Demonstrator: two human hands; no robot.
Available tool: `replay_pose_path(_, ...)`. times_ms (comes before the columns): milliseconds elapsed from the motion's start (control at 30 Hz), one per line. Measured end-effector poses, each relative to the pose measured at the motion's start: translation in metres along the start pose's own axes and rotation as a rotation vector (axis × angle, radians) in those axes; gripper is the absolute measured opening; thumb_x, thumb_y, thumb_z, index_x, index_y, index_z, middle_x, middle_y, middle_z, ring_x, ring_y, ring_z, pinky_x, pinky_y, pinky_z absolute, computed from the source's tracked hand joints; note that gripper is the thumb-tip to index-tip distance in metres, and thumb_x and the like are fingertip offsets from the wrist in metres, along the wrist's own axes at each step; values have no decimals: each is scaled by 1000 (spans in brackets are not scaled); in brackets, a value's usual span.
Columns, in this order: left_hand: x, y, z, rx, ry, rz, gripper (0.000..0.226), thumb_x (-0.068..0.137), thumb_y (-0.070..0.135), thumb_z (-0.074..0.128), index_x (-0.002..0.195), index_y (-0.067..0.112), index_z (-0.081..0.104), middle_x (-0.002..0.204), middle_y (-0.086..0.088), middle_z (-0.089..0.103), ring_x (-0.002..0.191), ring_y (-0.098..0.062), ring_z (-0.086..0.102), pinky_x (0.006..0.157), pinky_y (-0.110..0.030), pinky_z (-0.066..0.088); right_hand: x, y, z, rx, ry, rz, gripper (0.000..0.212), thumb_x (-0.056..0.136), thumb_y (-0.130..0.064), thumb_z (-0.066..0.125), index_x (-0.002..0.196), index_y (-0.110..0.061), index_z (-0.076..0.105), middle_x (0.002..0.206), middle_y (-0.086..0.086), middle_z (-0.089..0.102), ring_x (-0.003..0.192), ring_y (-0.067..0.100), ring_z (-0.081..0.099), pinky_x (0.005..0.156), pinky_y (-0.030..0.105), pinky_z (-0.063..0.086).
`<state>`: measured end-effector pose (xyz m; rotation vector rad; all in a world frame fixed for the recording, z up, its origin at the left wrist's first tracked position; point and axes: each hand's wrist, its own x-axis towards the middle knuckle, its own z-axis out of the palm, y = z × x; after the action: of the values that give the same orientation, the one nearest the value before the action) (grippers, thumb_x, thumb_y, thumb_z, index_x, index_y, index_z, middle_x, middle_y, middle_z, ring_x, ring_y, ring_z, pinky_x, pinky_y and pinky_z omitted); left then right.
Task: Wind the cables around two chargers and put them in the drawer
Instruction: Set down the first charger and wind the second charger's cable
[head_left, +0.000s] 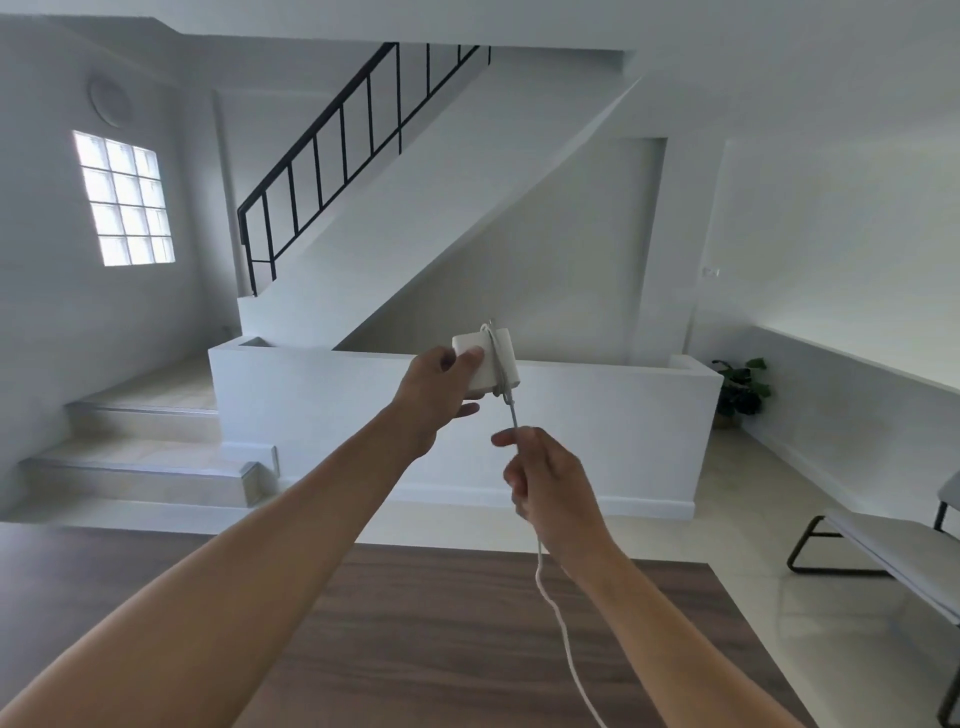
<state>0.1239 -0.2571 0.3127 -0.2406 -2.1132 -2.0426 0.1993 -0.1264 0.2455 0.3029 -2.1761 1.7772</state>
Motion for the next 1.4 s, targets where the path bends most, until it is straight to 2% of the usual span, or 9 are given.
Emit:
replay_pose_path(300,-21,5,0,-10,-227,30,33,100,25,53,113,-4,63,94,-10,62,77,-21,63,76,-31,61,16,26,-2,-274,70,-31,28,101,-24,40,79,-20,57,64,-7,48,49,3,42,47,13,32)
replay_pose_path(433,-30,-3,-8,96,-354,46,35,101,28,51,112,-3,64,89,-8,64,76,-17,64,70,-25,57,33,20,-23,-400,34,-72,26,97,-20,45,76,-16,60,65,4,57,55,12,44,55,27,34)
replay_pose_path(567,-31,-11,-23,266,-526,101,31,101,27,50,112,2,65,90,-5,67,77,-12,63,69,-26,52,43,6,-49,-578,-65,-113,39,96,-22,52,58,-27,46,56,-9,48,51,5,38,51,17,32)
replay_pose_path(767,-32,-21,-24,666,-640,175,24,98,31,55,115,17,65,94,15,64,64,1,53,62,-14,44,58,-25,-68,-748,-220,-93,23,92,-33,57,84,-19,73,87,0,73,82,20,65,75,36,51)
replay_pose_path(933,-27,-25,-19,806,-510,253,28,96,36,57,114,15,63,109,4,64,69,-3,54,65,-17,40,52,-41,-59,-848,-187,-138,22,91,-31,55,85,-19,72,83,-9,68,80,16,61,74,34,50)
replay_pose_path(1100,-23,-23,-15,811,-310,246,30,91,37,62,101,9,61,101,-2,63,71,-23,68,67,-43,58,35,-41,-44,-986,-55,-211,28,97,-33,43,90,-17,65,84,2,65,77,26,59,66,33,46)
replay_pose_path(1200,-22,-20,-11,713,-246,203,31,90,35,63,96,5,63,97,-4,67,62,-23,72,67,-41,60,25,-38,-35,-967,-42,-199,28,99,-30,39,86,-13,58,82,6,64,73,28,58,62,34,45)
replay_pose_path(1300,-20,-18,-7,628,-173,155,32,90,34,62,96,3,64,94,-5,70,59,-19,73,65,-32,56,15,-33,-31,-812,-30,-153,28,99,-25,38,91,-10,61,80,4,64,73,25,59,63,34,45)
replay_pose_path(1400,-18,-17,-7,455,-128,69,35,90,34,63,97,0,65,90,-12,73,61,-20,73,74,-36,58,3,-23,-23,-552,-55,-53,28,100,-23,37,94,-17,65,70,-11,56,61,5,52,54,16,38)
